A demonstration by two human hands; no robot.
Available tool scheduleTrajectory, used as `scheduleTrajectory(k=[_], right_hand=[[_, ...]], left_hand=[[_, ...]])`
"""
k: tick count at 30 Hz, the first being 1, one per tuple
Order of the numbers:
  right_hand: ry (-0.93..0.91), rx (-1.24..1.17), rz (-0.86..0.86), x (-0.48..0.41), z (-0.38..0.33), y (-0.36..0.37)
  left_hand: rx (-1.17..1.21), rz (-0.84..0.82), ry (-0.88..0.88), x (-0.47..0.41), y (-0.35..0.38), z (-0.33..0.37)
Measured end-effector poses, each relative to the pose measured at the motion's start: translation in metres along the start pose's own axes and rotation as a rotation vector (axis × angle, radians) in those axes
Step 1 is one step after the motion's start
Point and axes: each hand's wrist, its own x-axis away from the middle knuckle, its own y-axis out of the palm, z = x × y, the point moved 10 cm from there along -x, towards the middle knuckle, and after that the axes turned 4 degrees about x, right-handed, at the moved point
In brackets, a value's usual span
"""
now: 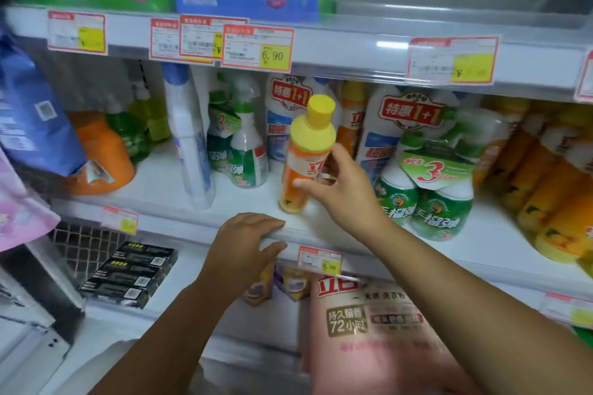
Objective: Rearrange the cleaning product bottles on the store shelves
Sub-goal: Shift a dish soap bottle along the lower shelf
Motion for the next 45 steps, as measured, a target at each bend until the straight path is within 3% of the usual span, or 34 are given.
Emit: scheduleTrajectory(k=[7, 17, 22, 30, 45], right_hand=[[0.024, 0.025, 0.253, 0.077, 0.010, -0.127], [0.149, 0.373, 0.497, 0.134, 0.049, -0.265], [0.259, 0.364, 0.531, 0.122, 0.090, -0.282], [0.258, 0.400, 0.620, 0.104, 0.101, -0.275], [0.329, 0.386, 0.560, 0.119, 0.125, -0.255]], left_hand=[[-0.080, -0.016, 0.076, -0.014, 0.029, 0.052], [-0.041, -0.094, 0.189, -0.035, 0.088, 0.132], [-0.005, -0.110, 0.196, -0.041, 0.102, 0.144], [0.031, -0.096, 0.130, -0.041, 0.097, 0.127], [0.069, -0.103, 0.144, -0.041, 0.094, 0.131]])
